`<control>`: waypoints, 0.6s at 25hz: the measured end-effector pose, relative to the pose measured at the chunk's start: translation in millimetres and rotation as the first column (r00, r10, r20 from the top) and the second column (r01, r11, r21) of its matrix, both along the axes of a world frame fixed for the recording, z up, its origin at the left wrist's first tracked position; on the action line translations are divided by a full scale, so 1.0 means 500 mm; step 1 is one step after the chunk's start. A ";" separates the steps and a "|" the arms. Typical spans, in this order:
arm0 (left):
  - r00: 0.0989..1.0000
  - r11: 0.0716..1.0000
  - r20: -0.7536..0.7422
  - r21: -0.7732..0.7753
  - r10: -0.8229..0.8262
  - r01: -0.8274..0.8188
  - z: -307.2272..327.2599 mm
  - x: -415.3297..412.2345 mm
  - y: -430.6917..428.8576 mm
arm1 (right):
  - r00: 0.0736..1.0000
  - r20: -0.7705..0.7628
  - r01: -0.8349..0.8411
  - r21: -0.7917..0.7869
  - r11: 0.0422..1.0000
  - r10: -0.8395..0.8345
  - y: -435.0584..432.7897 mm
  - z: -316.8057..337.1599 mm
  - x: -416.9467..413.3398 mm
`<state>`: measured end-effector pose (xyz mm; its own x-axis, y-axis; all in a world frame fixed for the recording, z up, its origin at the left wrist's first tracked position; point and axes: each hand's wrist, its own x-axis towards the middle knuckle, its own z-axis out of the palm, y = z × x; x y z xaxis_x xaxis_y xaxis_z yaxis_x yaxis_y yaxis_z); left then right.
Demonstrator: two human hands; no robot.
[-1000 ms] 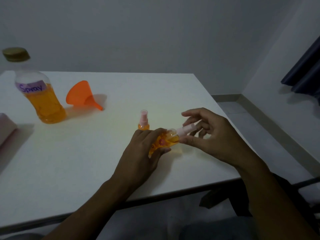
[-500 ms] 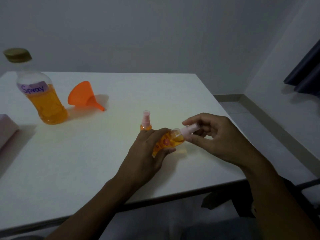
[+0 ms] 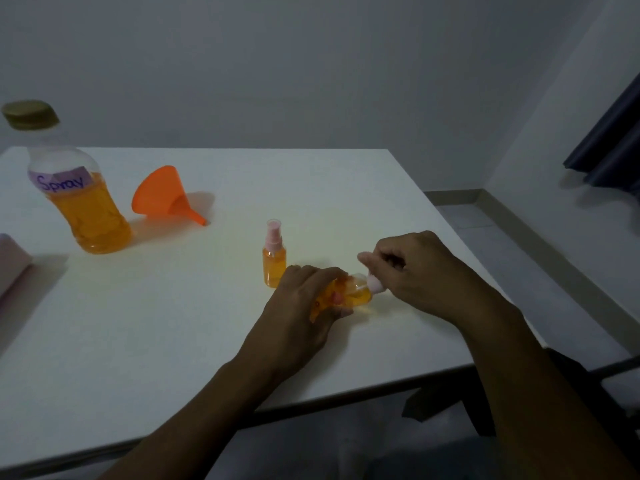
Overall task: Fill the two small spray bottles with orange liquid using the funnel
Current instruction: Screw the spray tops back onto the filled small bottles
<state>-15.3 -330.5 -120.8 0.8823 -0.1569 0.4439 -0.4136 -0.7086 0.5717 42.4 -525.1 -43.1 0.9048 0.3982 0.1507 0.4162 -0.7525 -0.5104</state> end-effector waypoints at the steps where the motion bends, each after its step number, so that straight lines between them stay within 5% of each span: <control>1: 1.000 1.000 -0.001 -0.004 -0.003 0.003 0.001 0.001 0.000 | 1.000 -0.030 -0.002 0.032 0.999 0.003 -0.002 0.005 0.000; 5: 1.000 0.997 -0.022 -0.073 -0.013 0.012 0.018 0.007 0.004 | 0.998 -0.029 -0.046 0.189 0.981 0.052 -0.023 0.012 -0.017; 13: 0.989 0.991 0.095 0.063 0.112 -0.118 0.019 -0.003 -0.002 | 0.996 -0.006 0.087 0.107 0.990 -0.087 0.031 -0.003 -0.023; 15: 0.984 0.987 0.108 0.062 0.142 -0.149 0.023 -0.004 0.001 | 0.996 -0.062 0.076 0.196 0.978 -0.066 0.036 -0.003 -0.026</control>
<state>-17.3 -330.1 -109.1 0.8483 -0.0641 0.5256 -0.3570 -0.8022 0.4785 29.4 -507.4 -44.8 0.9387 0.2999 0.1697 0.3328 -0.6611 -0.6725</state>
